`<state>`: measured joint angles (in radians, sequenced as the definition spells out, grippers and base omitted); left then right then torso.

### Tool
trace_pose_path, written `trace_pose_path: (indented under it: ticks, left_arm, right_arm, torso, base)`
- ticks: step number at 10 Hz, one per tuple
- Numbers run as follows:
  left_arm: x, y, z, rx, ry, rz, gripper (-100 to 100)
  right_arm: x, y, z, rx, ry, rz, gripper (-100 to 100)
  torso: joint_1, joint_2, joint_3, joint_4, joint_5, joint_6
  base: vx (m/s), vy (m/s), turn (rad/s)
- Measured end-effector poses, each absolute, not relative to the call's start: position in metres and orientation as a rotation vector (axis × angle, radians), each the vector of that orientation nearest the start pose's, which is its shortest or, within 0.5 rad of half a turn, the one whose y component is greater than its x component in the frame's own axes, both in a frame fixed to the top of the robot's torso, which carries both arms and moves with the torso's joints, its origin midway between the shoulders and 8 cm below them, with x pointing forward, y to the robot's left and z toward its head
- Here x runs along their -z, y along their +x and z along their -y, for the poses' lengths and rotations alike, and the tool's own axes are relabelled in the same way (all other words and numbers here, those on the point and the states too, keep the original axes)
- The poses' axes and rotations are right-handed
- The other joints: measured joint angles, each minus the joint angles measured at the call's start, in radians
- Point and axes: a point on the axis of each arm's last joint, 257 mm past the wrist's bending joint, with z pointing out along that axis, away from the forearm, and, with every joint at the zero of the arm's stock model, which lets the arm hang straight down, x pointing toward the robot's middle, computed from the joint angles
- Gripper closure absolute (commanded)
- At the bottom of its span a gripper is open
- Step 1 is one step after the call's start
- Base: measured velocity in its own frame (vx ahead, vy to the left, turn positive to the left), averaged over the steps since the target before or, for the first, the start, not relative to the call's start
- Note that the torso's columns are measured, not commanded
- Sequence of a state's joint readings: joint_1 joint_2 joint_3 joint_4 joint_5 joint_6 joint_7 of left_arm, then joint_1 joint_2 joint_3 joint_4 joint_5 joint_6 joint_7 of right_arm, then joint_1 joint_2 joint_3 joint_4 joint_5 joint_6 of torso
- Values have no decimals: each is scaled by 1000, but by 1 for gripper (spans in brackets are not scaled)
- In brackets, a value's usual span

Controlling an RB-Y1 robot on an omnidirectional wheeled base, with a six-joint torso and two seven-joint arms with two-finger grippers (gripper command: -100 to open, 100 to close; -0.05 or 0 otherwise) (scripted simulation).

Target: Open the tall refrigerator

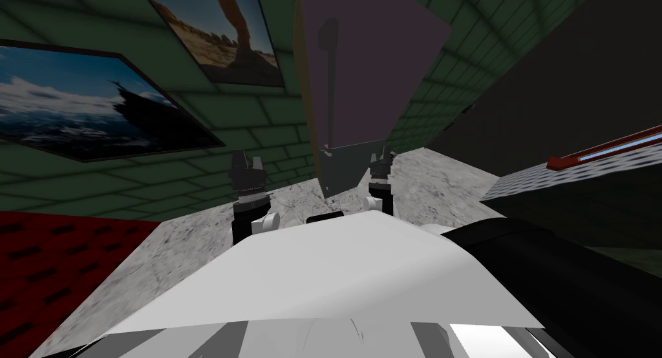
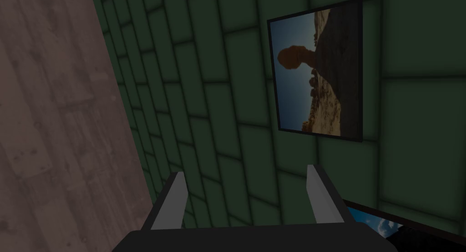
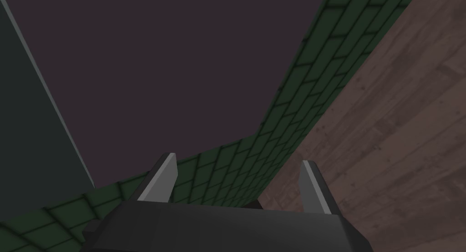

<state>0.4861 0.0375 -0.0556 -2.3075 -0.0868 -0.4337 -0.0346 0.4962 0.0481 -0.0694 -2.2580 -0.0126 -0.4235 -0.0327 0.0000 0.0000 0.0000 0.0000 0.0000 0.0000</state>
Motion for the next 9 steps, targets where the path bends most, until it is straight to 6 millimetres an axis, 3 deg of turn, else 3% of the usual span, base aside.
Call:
trace_pose_path:
  ticks: [2,9]
  left_arm:
    - [-27,354,-246,1268,-589,-720,0]
    - [-27,354,-246,1268,-589,-720,0]
  right_arm:
    - [-1,354,313,-1248,783,-610,0]
    - [-1,354,313,-1249,783,-609,0]
  torso:
    - [0,104,-209,105,0,0]
    - [0,618,-1234,617,0,0]
  base:
    - [0,0,0]
    - [0,0,0]
